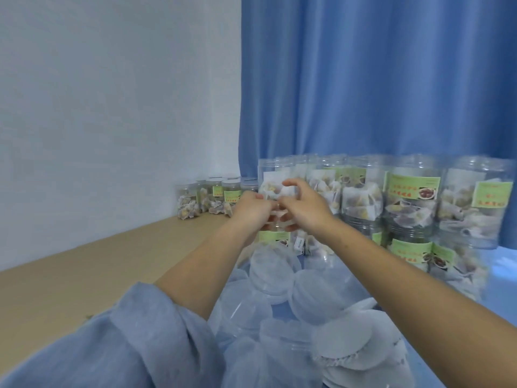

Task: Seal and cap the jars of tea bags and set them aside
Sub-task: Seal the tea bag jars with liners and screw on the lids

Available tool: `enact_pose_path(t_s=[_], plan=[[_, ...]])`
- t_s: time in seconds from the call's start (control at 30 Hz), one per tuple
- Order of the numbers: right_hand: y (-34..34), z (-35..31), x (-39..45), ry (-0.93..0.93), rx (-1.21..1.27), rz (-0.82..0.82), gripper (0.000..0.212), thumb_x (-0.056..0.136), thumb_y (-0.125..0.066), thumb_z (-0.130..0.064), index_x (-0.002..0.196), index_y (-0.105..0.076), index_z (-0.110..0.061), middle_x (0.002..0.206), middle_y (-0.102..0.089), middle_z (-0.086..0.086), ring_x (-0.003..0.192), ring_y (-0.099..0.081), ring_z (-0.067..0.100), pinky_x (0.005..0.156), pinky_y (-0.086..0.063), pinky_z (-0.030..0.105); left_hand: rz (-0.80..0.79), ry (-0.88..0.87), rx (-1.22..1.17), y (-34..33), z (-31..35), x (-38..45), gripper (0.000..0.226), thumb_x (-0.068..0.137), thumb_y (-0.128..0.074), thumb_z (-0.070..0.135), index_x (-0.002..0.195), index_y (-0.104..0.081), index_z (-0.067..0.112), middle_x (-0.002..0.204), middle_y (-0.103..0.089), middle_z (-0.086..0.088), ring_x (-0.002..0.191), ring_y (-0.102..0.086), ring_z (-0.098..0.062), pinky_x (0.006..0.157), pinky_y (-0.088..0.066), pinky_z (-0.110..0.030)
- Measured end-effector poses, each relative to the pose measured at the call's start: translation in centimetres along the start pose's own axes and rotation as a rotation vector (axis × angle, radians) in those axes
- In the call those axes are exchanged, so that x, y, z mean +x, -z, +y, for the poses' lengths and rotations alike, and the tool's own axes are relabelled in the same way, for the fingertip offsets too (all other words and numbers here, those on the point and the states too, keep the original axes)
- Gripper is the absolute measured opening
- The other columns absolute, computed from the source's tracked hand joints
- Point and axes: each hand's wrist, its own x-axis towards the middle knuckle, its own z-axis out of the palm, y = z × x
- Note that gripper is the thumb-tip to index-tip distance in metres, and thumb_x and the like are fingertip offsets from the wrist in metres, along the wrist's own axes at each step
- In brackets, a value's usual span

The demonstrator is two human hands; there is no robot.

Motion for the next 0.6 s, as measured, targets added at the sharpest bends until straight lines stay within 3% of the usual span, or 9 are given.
enact_pose_path(t_s=[0.1, 0.2, 0.23, 0.33, 0.4, 0.43, 0.5, 0.53, 0.6], plan=[[0.2, 1.0, 3.2, -0.015, -0.042, 0.065, 0.042, 0.091, -0.052, -0.022, 0.131, -0.042, -0.029, 0.102, -0.063, 0.01, 0.072, -0.065, 0.021, 0.058, -0.059, 0.033, -0.007, 0.021, 0.089, -0.4, -0.4, 3.6, 0.027, 0.088, -0.052, 0.004, 0.115, -0.049, 0.007, 0.088, -0.057, -0.006, 0.087, -0.059, -0.026, 0.067, -0.043, -0.03], [0.2, 2.0, 6.4, 0.038, -0.219, 0.114, 0.058, 0.092, -0.053, -0.031, 0.144, -0.027, -0.033, 0.092, -0.063, 0.008, 0.072, -0.061, 0.018, 0.05, -0.047, 0.018, 0.003, 0.02, 0.136, -0.5, -1.3, 7.2, 0.049, 0.088, -0.055, 0.011, 0.134, -0.038, 0.008, 0.123, -0.054, -0.012, 0.107, -0.053, -0.027, 0.081, -0.042, -0.033], [0.1, 2.3, 7.5, 0.053, -0.265, 0.124, 0.067, 0.091, -0.054, -0.035, 0.147, -0.019, -0.036, 0.094, -0.063, 0.009, 0.078, -0.061, 0.02, 0.059, -0.047, 0.021, 0.011, 0.015, 0.126, -0.4, -1.6, 8.5, 0.057, 0.088, -0.056, 0.013, 0.139, -0.032, 0.009, 0.133, -0.048, -0.012, 0.11, -0.05, -0.027, 0.082, -0.04, -0.033], [-0.5, 2.6, 10.4, 0.059, -0.314, 0.11, 0.082, 0.087, -0.059, -0.048, 0.147, -0.003, -0.044, 0.129, -0.051, 0.015, 0.108, -0.055, 0.03, 0.088, -0.043, 0.034, 0.021, 0.012, 0.055, 0.1, -2.3, 11.4, 0.079, 0.089, -0.055, 0.014, 0.151, -0.007, 0.019, 0.151, -0.029, -0.01, 0.127, -0.04, -0.03, 0.089, -0.038, -0.036], [-1.3, 2.8, 11.6, 0.038, -0.335, 0.074, 0.079, 0.086, -0.058, -0.051, 0.146, -0.007, -0.044, 0.134, -0.048, 0.017, 0.117, -0.051, 0.032, 0.093, -0.039, 0.036, 0.004, 0.003, 0.023, 0.4, -2.8, 12.6, 0.083, 0.089, -0.051, 0.003, 0.151, -0.003, 0.029, 0.152, -0.029, -0.008, 0.124, -0.041, -0.025, 0.091, -0.039, -0.036], [-1.6, 3.0, 11.8, 0.036, -0.321, 0.079, 0.076, 0.086, -0.057, -0.05, 0.145, -0.01, -0.043, 0.128, -0.053, 0.018, 0.112, -0.053, 0.032, 0.088, -0.04, 0.035, -0.007, 0.002, 0.027, 0.5, -3.0, 12.9, 0.084, 0.088, -0.048, -0.002, 0.151, -0.004, 0.032, 0.15, -0.031, -0.007, 0.119, -0.043, -0.023, 0.09, -0.041, -0.035], [-2.0, 3.3, 12.0, 0.063, -0.276, 0.137, 0.066, 0.087, -0.06, -0.042, 0.14, -0.02, -0.037, 0.096, -0.061, 0.014, 0.083, -0.059, 0.026, 0.069, -0.042, 0.03, -0.036, 0.008, 0.027, 0.5, -3.3, 13.1, 0.087, 0.085, -0.045, -0.008, 0.151, -0.006, 0.033, 0.144, -0.04, -0.008, 0.111, -0.048, -0.022, 0.08, -0.045, -0.031], [-2.1, 3.4, 11.9, 0.085, -0.271, 0.166, 0.061, 0.087, -0.061, -0.036, 0.136, -0.024, -0.034, 0.079, -0.058, 0.008, 0.07, -0.055, 0.022, 0.061, -0.04, 0.029, -0.057, 0.014, 0.008, 0.4, -3.3, 13.0, 0.089, 0.083, -0.045, -0.011, 0.15, -0.008, 0.033, 0.138, -0.047, -0.008, 0.105, -0.052, -0.022, 0.074, -0.046, -0.029], [-2.0, 3.3, 11.4, 0.128, -0.281, 0.198, 0.054, 0.087, -0.063, -0.03, 0.129, -0.028, -0.031, 0.067, -0.048, 0.003, 0.061, -0.049, 0.019, 0.057, -0.037, 0.029, -0.095, 0.001, -0.041, 0.0, -3.1, 12.5, 0.087, 0.079, -0.044, -0.015, 0.148, -0.018, 0.032, 0.113, -0.061, -0.008, 0.081, -0.056, -0.02, 0.068, -0.045, -0.03]])
